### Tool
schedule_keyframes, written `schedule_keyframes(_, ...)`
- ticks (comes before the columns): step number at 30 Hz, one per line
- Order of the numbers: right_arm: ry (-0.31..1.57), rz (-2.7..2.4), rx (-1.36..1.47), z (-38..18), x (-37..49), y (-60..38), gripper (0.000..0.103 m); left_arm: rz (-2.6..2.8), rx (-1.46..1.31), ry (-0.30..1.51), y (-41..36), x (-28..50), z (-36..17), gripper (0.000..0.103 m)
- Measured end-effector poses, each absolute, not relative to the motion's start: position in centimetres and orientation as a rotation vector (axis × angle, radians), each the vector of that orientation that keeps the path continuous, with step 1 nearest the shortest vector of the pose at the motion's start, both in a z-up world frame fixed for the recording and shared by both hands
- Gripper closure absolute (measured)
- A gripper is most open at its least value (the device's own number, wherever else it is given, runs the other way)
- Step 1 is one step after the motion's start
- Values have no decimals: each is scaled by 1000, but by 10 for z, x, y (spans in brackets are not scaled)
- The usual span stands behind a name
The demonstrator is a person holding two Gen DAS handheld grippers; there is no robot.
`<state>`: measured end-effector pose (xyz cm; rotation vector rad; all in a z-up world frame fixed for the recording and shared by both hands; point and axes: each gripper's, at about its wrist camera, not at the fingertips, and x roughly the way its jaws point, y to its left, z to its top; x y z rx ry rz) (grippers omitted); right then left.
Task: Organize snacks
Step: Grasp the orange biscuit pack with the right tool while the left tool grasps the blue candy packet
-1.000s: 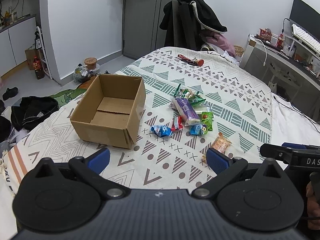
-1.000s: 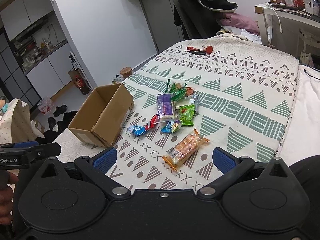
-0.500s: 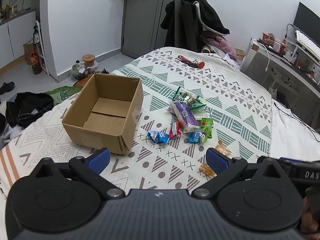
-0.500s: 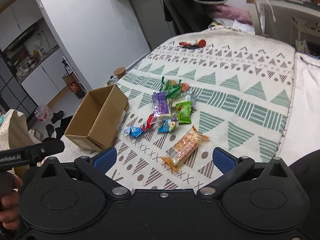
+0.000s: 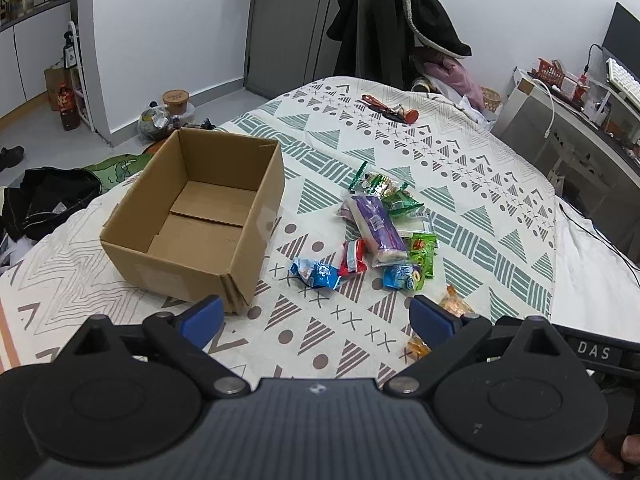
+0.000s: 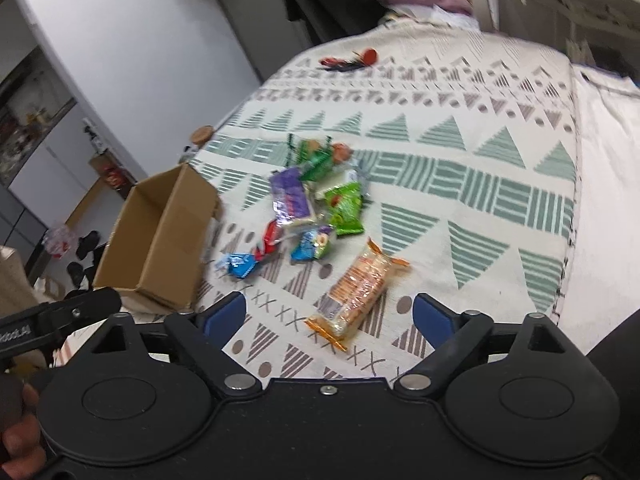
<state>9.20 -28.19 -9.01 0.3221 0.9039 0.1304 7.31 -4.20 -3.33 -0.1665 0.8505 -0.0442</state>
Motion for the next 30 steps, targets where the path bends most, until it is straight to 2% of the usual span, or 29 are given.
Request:
schedule_keyframes(5, 950, 100, 377, -104, 103, -285, 24, -50, -167, 875, -44, 90, -42, 8)
schedule_keyframes(10, 991, 72, 438, -116, 115, -287, 29, -66, -147, 901, -50, 109, -49, 10)
schedule_keyframes(12, 1010, 55, 454, -121, 120, -287, 34, -73, -135, 909, -53, 116, -53, 12)
schedule_keyframes(25, 1090, -46, 517, -153, 159, -279, 43, -16, -176, 962, -57, 159, -96, 24)
schedule_keyframes(28, 1126, -78, 520, -166, 168, -277, 48, -2, -206, 976, -56, 169, -103, 30)
schedule_keyframes(29, 1138, -90, 522, -170, 171, -276, 55, 2, -212, 977, -56, 172, -106, 33)
schedule_keyframes(30, 1149, -96, 527, -174, 174, -276, 65, 7, -217, 981, -56, 174, -108, 35)
